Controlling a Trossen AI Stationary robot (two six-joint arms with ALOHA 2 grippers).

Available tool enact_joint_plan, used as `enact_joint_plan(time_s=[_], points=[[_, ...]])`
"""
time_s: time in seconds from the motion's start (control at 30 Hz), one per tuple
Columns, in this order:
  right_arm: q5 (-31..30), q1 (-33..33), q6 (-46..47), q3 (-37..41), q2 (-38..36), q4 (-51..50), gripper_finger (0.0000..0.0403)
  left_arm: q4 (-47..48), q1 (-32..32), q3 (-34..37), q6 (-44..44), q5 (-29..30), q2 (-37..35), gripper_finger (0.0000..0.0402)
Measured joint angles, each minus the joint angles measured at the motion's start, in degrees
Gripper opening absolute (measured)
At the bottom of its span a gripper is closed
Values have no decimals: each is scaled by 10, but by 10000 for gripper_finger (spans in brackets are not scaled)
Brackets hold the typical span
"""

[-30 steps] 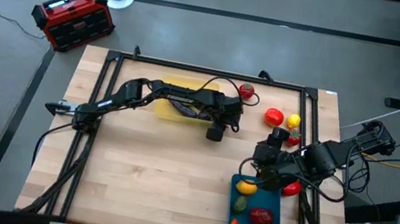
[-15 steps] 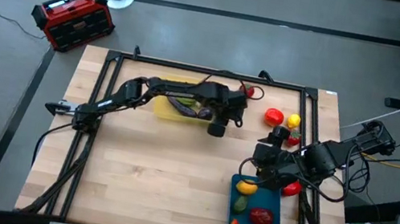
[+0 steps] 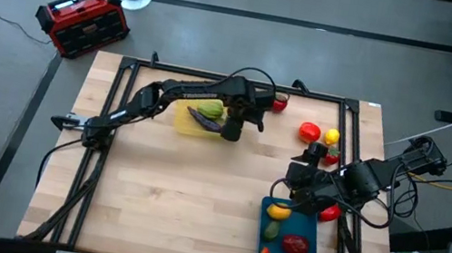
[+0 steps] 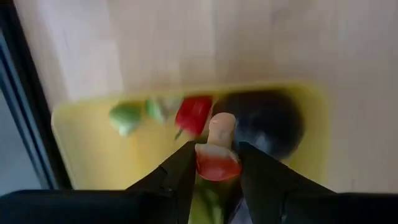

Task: Sort produce into baskets
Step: Put the red mushroom into the yellow bin, then put the red tomato into the blue bin

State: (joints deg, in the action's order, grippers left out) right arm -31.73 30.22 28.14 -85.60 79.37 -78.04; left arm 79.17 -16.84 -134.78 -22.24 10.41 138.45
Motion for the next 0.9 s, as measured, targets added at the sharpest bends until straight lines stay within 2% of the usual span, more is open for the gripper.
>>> enact_joint_plan(time_s=[0.3, 0.47, 0.77, 0.9], points=[[0, 0, 0, 0, 0, 0, 319, 15, -17, 0, -1, 8, 0, 114], [0, 0, 0, 0, 0, 0, 319, 9, -15, 2, 19, 55, 2, 117], [0, 0, 0, 0, 0, 0, 319, 8, -16, 33, 20, 71, 4, 198], [-6, -2, -1, 0, 0, 0, 319, 18, -16, 30, 31, 72, 4, 219]])
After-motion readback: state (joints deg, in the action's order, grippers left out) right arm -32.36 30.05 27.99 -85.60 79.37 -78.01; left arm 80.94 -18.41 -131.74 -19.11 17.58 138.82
